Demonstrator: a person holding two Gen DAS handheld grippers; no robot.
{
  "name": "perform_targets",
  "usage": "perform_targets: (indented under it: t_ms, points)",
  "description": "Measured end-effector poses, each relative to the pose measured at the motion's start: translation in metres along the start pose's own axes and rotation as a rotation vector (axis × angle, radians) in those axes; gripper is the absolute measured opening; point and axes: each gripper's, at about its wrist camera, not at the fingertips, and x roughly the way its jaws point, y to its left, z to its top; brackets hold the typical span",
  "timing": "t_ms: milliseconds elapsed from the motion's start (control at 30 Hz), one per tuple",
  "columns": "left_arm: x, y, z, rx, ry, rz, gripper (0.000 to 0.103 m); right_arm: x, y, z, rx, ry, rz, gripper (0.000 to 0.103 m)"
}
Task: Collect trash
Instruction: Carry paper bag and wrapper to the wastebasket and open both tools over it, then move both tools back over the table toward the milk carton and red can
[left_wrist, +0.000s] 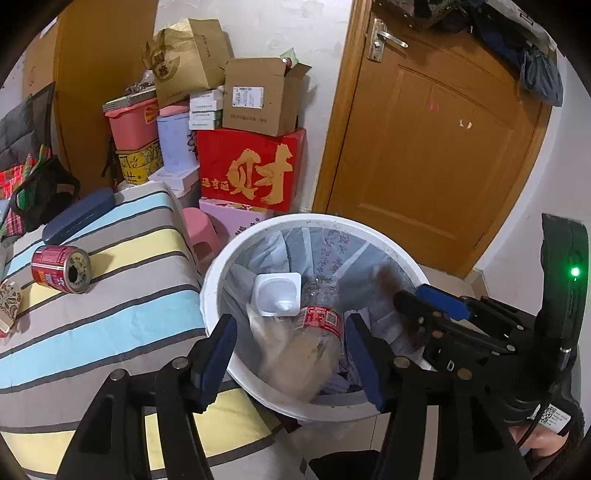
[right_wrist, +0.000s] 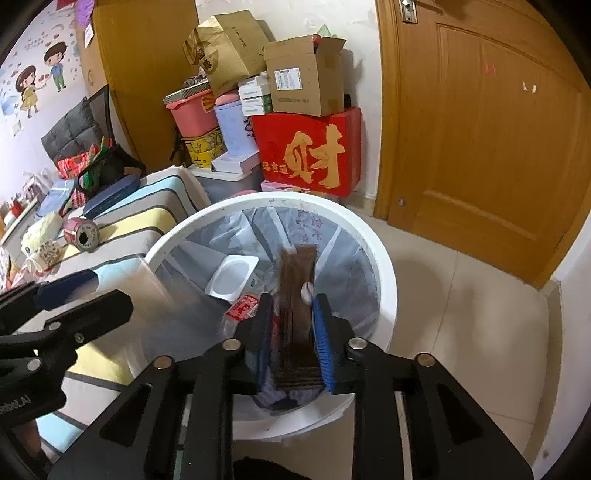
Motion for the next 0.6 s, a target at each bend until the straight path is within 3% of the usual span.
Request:
perform_targets:
  t_ms: [67,100,600]
  points:
    - [-0.002,0.001,0.0,-0.002,-0.002,0.001,0.062,-0.001,0.0,0.001,0.003,-0.005,-0.004,0.05]
    - [-0.004,0.002,-0.001,-0.004,-0.005,0.009,0.062,-0.002,0.0,0.001,0.007,-0.008,0.004,0.051]
    - [-0.04,0.019,-0.013,-0.046,-0.046,0.049,0.062,-0.022,0.016,0.002,-0.005,-0.061,0.022,0.051]
